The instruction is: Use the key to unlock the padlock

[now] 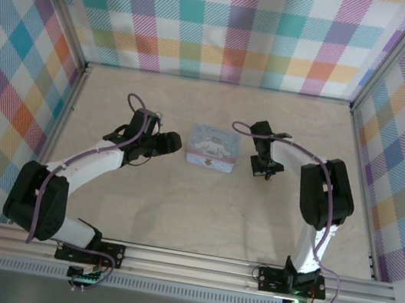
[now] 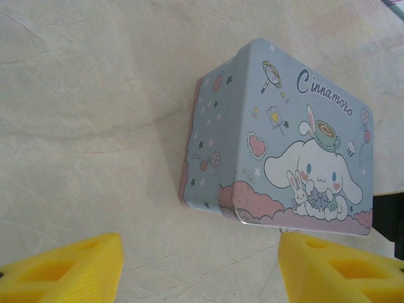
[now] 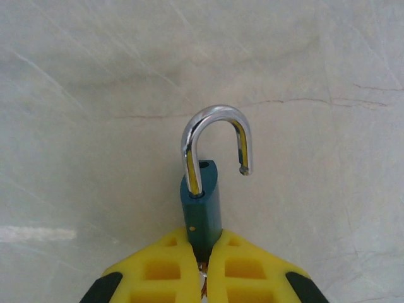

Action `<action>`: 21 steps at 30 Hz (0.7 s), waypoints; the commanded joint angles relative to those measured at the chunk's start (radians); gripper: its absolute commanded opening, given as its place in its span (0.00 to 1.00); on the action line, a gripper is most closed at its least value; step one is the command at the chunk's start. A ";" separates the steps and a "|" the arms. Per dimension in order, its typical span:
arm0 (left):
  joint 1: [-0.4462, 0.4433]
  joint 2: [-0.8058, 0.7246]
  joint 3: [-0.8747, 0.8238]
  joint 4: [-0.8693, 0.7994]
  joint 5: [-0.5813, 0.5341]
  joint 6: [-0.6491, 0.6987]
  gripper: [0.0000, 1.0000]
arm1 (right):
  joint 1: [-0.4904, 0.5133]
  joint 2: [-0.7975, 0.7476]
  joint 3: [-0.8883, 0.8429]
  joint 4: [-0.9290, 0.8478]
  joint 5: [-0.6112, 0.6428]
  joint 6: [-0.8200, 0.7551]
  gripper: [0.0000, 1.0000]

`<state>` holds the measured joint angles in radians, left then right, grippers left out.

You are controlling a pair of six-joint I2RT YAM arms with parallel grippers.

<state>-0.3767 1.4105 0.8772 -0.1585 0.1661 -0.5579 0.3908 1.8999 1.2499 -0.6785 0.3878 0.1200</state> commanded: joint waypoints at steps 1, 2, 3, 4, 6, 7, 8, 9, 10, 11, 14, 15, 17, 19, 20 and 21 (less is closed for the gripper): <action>0.009 -0.009 -0.008 -0.007 -0.017 -0.006 0.67 | -0.009 0.033 0.026 -0.026 -0.033 0.013 0.08; 0.009 -0.008 -0.008 -0.007 -0.017 -0.005 0.67 | -0.010 0.034 0.029 -0.027 -0.035 0.017 0.11; 0.009 -0.007 -0.007 -0.007 -0.017 -0.006 0.67 | -0.010 0.034 0.032 -0.027 -0.038 0.018 0.14; 0.009 -0.007 -0.006 -0.007 -0.018 -0.007 0.67 | -0.009 0.034 0.035 -0.031 -0.040 0.020 0.18; 0.009 -0.005 -0.006 -0.007 -0.019 -0.005 0.67 | -0.010 0.023 0.043 -0.039 -0.044 0.024 0.26; 0.009 -0.005 -0.005 -0.007 -0.019 -0.006 0.67 | -0.010 0.013 0.045 -0.045 -0.043 0.026 0.30; 0.009 -0.005 -0.002 -0.009 -0.022 -0.006 0.67 | -0.010 -0.003 0.045 -0.047 -0.043 0.030 0.33; 0.010 -0.006 0.003 -0.014 -0.025 -0.005 0.67 | -0.010 -0.024 0.043 -0.047 -0.046 0.030 0.35; 0.011 -0.007 0.007 -0.018 -0.032 -0.003 0.67 | -0.010 -0.045 0.042 -0.049 -0.049 0.033 0.37; 0.012 -0.009 0.011 -0.022 -0.036 0.003 0.67 | -0.010 -0.071 0.040 -0.052 -0.050 0.036 0.39; 0.024 -0.018 0.027 -0.043 -0.059 0.011 0.73 | -0.011 -0.157 0.022 -0.042 -0.045 0.045 0.51; 0.030 -0.021 0.035 -0.053 -0.067 0.017 0.75 | -0.012 -0.186 0.012 -0.033 -0.042 0.048 0.55; 0.042 -0.027 0.057 -0.084 -0.096 0.037 1.00 | -0.018 -0.237 -0.005 -0.015 -0.035 0.057 0.92; 0.054 -0.032 0.087 -0.111 -0.135 0.067 1.00 | -0.028 -0.286 -0.031 0.018 -0.028 0.065 1.00; 0.062 -0.033 0.105 -0.157 -0.165 0.087 1.00 | -0.038 -0.311 -0.051 0.044 -0.023 0.075 1.00; 0.070 -0.035 0.124 -0.182 -0.196 0.109 1.00 | -0.046 -0.337 -0.073 0.071 -0.002 0.088 1.00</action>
<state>-0.3336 1.4097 0.9333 -0.2554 0.0662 -0.5159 0.3706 1.6100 1.2316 -0.6548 0.3531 0.1703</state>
